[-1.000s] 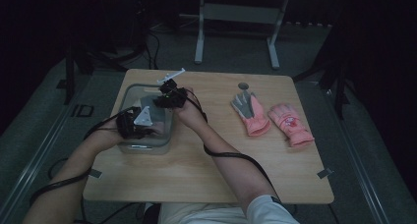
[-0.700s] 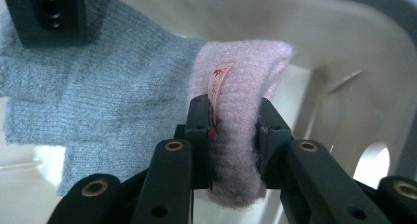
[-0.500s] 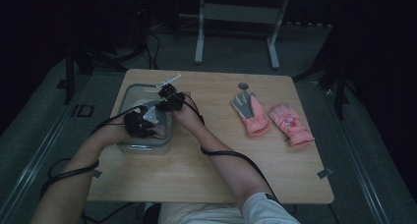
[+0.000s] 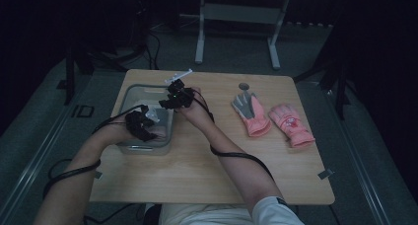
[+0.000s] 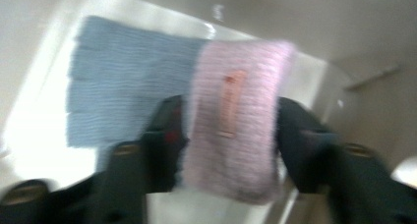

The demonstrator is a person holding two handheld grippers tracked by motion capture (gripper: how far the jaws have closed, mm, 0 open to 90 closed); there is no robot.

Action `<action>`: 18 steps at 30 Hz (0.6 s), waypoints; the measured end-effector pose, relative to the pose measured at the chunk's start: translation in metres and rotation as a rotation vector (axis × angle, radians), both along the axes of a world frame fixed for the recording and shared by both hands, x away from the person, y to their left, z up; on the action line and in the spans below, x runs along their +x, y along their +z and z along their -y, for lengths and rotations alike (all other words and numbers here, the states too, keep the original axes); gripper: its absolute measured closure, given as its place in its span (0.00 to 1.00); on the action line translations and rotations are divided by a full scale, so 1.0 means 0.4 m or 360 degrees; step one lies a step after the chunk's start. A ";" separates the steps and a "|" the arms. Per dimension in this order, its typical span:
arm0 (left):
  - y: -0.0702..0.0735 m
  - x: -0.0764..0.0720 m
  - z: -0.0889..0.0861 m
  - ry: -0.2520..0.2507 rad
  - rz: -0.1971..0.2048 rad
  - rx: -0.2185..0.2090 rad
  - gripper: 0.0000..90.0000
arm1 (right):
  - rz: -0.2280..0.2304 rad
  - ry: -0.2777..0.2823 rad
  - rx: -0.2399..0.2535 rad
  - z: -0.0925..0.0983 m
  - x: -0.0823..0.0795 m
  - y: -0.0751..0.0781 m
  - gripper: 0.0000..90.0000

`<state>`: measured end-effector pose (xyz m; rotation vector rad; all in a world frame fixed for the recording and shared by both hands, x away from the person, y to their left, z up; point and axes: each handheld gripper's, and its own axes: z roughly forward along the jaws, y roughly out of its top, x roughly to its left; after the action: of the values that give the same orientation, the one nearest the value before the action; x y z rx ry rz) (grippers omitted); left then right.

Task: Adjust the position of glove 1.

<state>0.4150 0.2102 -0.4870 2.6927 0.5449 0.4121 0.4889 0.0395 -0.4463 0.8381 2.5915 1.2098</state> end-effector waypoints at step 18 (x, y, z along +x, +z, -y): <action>0.095 -0.060 0.076 0.0006 0.0066 -0.0499 0.09 | 0.0109 -0.0018 0.0059 0.225 -0.091 0.032 0.61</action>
<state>0.3910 0.1798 -0.4491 2.3782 0.5522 0.3503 0.4525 -0.0504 -0.4333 0.8024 2.5147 1.2641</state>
